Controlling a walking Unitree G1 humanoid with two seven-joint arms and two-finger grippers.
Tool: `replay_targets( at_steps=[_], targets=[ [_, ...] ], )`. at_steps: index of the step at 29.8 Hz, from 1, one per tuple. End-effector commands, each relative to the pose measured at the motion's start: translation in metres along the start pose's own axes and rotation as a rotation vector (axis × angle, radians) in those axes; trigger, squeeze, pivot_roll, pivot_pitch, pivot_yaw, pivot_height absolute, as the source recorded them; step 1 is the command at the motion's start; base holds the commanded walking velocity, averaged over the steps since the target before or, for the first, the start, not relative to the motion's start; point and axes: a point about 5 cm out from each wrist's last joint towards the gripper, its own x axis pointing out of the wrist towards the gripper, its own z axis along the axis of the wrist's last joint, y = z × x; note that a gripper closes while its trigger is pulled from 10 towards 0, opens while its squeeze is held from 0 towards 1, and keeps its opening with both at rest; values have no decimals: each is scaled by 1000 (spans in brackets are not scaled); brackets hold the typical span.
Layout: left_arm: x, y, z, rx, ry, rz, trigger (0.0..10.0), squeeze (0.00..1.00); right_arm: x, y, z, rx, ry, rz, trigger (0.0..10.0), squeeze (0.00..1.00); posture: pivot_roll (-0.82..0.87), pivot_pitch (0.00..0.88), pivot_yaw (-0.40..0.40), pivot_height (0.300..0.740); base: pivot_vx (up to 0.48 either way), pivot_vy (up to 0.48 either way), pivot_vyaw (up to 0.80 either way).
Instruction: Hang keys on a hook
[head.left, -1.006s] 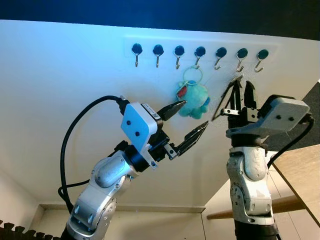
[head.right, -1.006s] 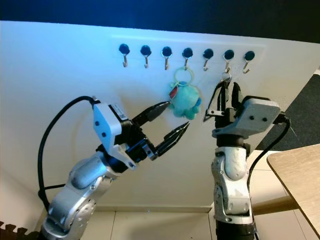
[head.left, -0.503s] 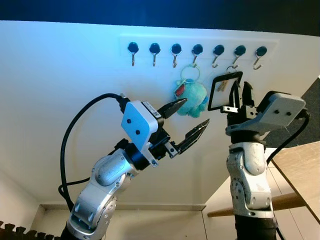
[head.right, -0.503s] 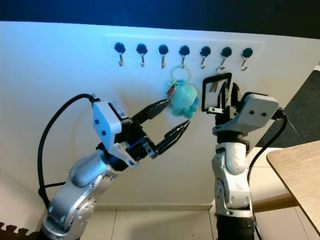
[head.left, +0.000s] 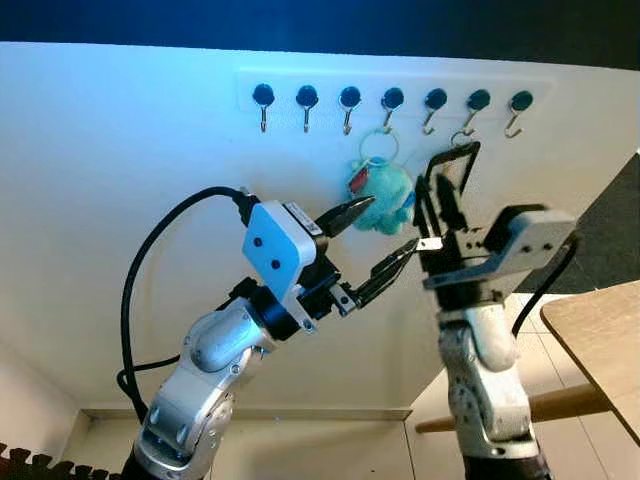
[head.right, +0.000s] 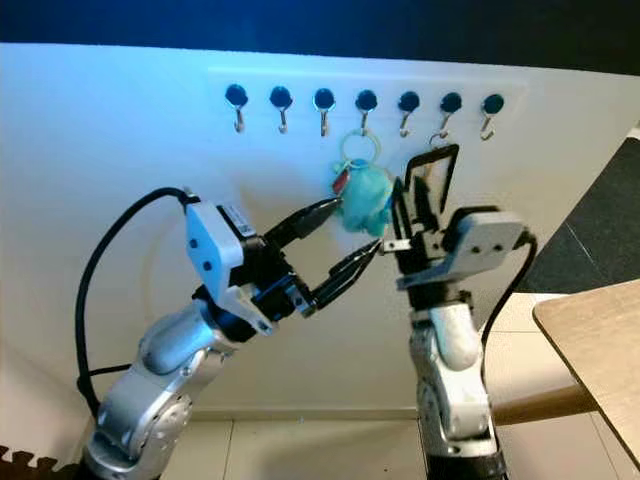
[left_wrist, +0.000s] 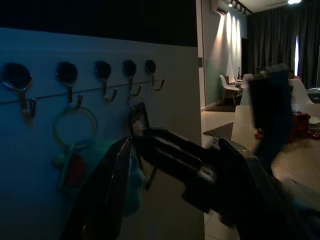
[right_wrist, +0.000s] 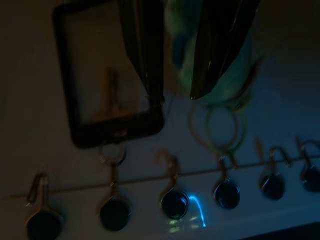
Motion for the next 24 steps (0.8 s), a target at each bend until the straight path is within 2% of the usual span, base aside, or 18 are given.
replay_targets(
  at_steps=[1,2,5,6,7,9,10,11,12,13,15,16,18,19,20,21,22,24],
  targets=[
    [-13,4,-15,5,74,31,10000,0,-20,-8,-24,-59,117,-24,10000,0,49,93,-45,740,0,0,0],
    [-13,4,-15,5,74,31,10000,0,-20,-8,-24,-59,117,-24,10000,0,49,93,-45,740,0,0,0],
    [-47,18,-50,23,230,167,10000,0,-55,-30,-60,-149,301,-117,10000,0,50,84,-46,740,0,0,0],
    [-47,18,-50,23,230,167,10000,0,-55,-30,-60,-149,301,-117,10000,0,50,84,-46,740,0,0,0],
    [-66,24,-70,29,334,236,10000,0,-70,-39,-71,-182,369,-149,10000,0,51,80,-48,740,0,0,0],
    [-75,25,-77,19,376,260,10000,0,-77,-43,-75,-192,396,-158,10000,0,51,80,-48,740,0,0,0],
    [-89,28,-91,14,451,317,10000,0,-87,-49,-84,-239,465,-177,10000,0,52,76,-49,740,0,0,0],
    [-125,35,-121,-10,629,480,10000,0,-112,-65,-106,-329,649,-240,10000,0,52,74,-49,740,0,0,0],
    [-125,35,-121,-10,629,480,10000,0,-112,-65,-106,-329,649,-240,10000,0,52,74,-49,740,0,0,0],
    [-145,37,-137,-45,722,582,10000,0,-126,-75,-118,-364,754,-283,10000,0,50,72,-50,740,0,0,0],
    [-171,37,-155,-86,833,706,10000,0,-142,-86,-132,-399,872,-333,10000,0,48,69,-48,740,0,0,0],
    [-171,37,-155,-86,833,706,10000,0,-142,-86,-132,-399,872,-333,10000,0,48,69,-48,740,0,0,0],
    [-186,36,-165,-88,896,769,10000,0,-151,-91,-139,-416,935,-347,10000,0,48,69,-48,740,0,0,0],
    [-202,34,-176,-104,964,836,10000,0,-159,-95,-145,-425,988,-359,10000,0,45,66,-47,740,0,0,0],
    [-202,34,-176,-104,964,836,10000,0,-159,-95,-145,-425,988,-359,10000,0,45,66,-47,740,0,0,0],
    [-222,28,-189,-160,1043,929,10000,0,-170,-99,-152,-430,1064,-366,10000,0,44,62,-47,740,0,0,0],
    [-222,28,-189,-160,1043,929,10000,0,-170,-99,-152,-430,1064,-366,10000,0,44,62,-47,740,0,0,0],
    [-250,8,-208,-270,1172,1027,10000,0,-188,-103,-161,-377,1189,-385,10000,0,44,58,-48,740,0,0,0]
  ],
)
